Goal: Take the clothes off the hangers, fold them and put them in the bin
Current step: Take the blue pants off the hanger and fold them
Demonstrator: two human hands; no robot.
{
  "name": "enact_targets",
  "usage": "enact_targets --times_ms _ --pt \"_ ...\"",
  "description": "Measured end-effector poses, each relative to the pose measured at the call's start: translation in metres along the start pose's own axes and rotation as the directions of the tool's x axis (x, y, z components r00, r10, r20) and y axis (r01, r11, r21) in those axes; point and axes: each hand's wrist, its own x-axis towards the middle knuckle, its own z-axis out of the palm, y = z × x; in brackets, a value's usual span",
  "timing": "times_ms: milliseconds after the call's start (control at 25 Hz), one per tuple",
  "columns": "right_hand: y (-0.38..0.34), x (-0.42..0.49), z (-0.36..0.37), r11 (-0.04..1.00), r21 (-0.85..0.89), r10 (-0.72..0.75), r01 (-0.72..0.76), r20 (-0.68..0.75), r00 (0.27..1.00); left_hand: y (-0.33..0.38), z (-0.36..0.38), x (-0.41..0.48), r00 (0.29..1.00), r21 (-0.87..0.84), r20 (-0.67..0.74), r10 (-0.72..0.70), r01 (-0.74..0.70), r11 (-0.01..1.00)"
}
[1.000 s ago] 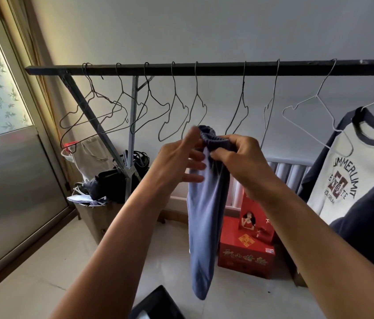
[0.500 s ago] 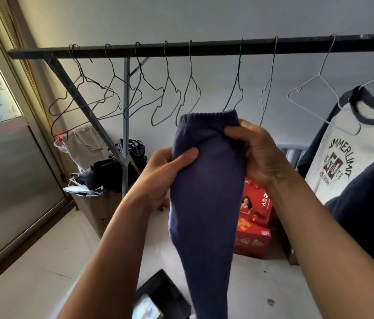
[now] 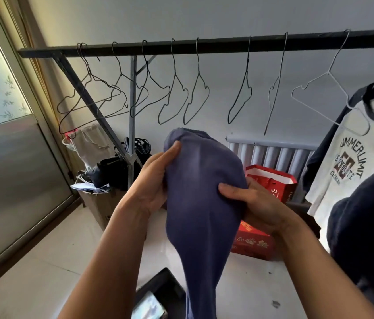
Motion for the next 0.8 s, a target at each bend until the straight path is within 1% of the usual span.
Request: enact_targets --times_ms 80,200,240,280,360,400,480,560,600,680,720,760,800 --pt "-0.008 0.008 0.005 0.996 0.063 -0.054 0.059 -0.078 0.996 -0.007 -0.008 -0.004 0.995 -0.057 0.088 -0.054 0.059 0.997" --pt "-0.02 0.021 0.01 0.977 0.163 -0.108 0.139 -0.185 0.977 -0.034 -0.022 -0.01 0.985 -0.104 0.158 -0.067 0.084 0.991" --pt "-0.023 0.025 0.01 0.977 0.159 -0.108 0.143 -0.207 0.972 -0.043 -0.026 -0.012 0.984 -0.069 0.166 -0.062 0.075 0.995" --pt "-0.026 0.027 0.009 0.98 0.142 -0.105 0.139 -0.225 0.969 -0.051 -0.028 -0.016 0.984 0.02 0.171 -0.059 0.056 0.998" --pt "-0.028 0.03 0.005 0.982 0.114 -0.118 0.149 -0.237 0.964 -0.062 -0.032 -0.021 0.989 0.255 0.142 -0.037 0.0 0.967" --pt "-0.028 0.031 0.004 0.98 0.11 -0.136 0.165 -0.231 0.963 -0.065 -0.033 -0.021 0.993 0.317 0.12 -0.013 -0.026 0.948" --pt "-0.027 0.03 0.002 0.976 0.111 -0.164 0.188 -0.197 0.967 -0.062 -0.028 -0.022 0.998 0.325 0.059 0.012 -0.03 0.945" --pt "-0.022 0.025 0.001 0.979 0.112 -0.158 0.172 -0.124 0.98 -0.059 -0.025 -0.019 0.999 0.27 0.006 0.052 -0.052 0.961" --pt "-0.02 0.021 0.001 0.988 0.071 -0.134 0.139 -0.071 0.988 -0.058 -0.022 -0.017 0.997 0.235 -0.016 0.074 -0.068 0.97" --pt "-0.011 0.015 0.002 0.993 -0.107 -0.047 0.047 0.005 0.999 -0.056 -0.019 -0.013 0.994 0.15 -0.045 0.101 -0.094 0.984" --pt "-0.005 0.014 0.003 0.981 -0.196 0.001 -0.002 -0.007 1.0 -0.056 -0.018 -0.011 0.992 0.128 -0.06 0.108 -0.099 0.987" --pt "-0.001 0.014 0.003 0.968 -0.249 0.031 -0.043 -0.052 0.998 -0.054 -0.017 -0.01 0.991 0.129 -0.072 0.113 -0.103 0.986" --pt "0.003 0.016 0.002 0.962 -0.264 0.04 -0.067 -0.106 0.994 -0.053 -0.018 -0.01 0.989 0.151 -0.078 0.125 -0.112 0.982"
